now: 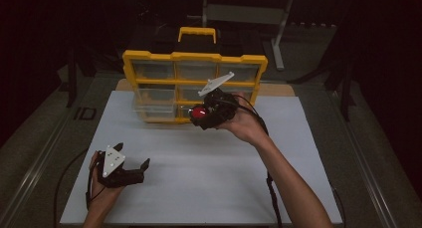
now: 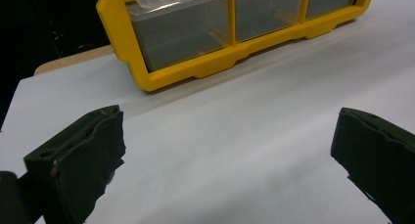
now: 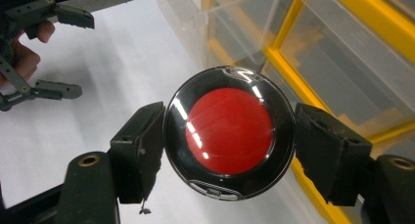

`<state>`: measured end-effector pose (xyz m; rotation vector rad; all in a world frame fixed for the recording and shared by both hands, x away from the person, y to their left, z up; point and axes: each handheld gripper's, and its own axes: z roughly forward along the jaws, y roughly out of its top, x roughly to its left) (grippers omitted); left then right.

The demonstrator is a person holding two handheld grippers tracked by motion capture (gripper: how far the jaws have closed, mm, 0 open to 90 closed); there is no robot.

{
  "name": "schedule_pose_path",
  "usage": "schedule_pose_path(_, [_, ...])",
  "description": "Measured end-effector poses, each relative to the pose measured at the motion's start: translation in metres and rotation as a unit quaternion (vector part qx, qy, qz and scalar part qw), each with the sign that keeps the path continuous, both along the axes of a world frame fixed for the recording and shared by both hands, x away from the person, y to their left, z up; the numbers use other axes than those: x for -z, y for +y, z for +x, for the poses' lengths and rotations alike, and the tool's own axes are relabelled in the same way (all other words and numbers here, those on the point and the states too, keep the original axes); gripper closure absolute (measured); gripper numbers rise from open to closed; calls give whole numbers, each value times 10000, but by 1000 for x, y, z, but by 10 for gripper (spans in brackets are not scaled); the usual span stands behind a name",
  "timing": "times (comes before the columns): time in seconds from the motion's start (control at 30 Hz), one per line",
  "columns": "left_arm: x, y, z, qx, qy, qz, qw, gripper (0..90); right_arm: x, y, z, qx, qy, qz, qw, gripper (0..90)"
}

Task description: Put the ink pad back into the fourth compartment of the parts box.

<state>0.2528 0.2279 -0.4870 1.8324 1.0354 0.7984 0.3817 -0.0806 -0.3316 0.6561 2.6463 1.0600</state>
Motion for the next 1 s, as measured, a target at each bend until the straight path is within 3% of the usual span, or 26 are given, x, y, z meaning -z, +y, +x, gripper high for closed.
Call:
schedule_pose_path(0.43, [0, -2, 1, 56, -12, 40, 10000, 1, -6, 11, 9, -190, -41, 69, 9998, 294])
schedule_pose_path(1.0, [1, 0, 3, 101, 35, -152, 9998, 1, -16, 25, 20, -344, -138, 178, 9992, 294])
